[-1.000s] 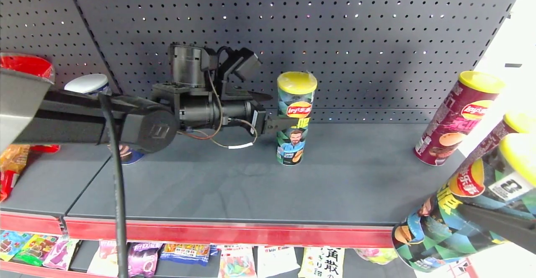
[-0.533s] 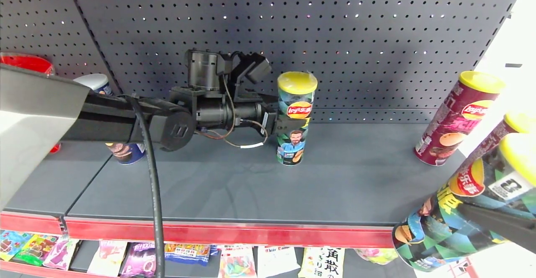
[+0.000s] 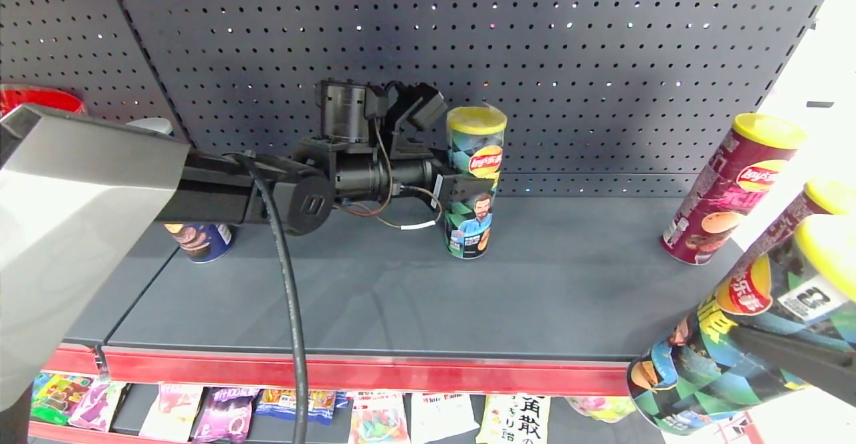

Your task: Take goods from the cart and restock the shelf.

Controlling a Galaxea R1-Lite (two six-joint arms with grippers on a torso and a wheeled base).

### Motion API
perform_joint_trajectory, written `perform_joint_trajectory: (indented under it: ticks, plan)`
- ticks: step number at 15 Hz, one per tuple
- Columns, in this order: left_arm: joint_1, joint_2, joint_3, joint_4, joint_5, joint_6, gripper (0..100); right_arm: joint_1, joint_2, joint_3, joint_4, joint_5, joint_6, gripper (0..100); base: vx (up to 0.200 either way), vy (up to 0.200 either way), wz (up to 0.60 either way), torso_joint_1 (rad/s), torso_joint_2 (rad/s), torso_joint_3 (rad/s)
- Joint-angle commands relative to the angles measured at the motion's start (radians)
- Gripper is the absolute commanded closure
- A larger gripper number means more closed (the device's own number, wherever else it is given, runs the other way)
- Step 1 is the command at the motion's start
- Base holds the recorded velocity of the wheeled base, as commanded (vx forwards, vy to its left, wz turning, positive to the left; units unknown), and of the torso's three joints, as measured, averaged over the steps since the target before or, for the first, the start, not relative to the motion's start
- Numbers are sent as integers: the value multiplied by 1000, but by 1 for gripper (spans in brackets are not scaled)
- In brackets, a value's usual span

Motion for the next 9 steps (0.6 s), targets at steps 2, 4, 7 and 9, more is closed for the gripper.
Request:
perform_joint_trajectory:
  ticks: [2,4,7,9]
  plan:
    - [-2,7,-4,-1,-1,-1,100,0,0,0,-1,1,-1,100,0,0,0,0,0,0]
    - [0,3,-1,-2,-1,-1,100,0,0,2,-1,1,-1,100,0,0,0,0,0,0]
    - [1,-35,24,-4,-9,-2,100,0,2,0,-1,1,-1,100,0,0,0,0,0,0]
    - [3,-137,131,-2,-67,4,100,2,3,-3,-1,2,-1,100,0,0,0,0,0,0]
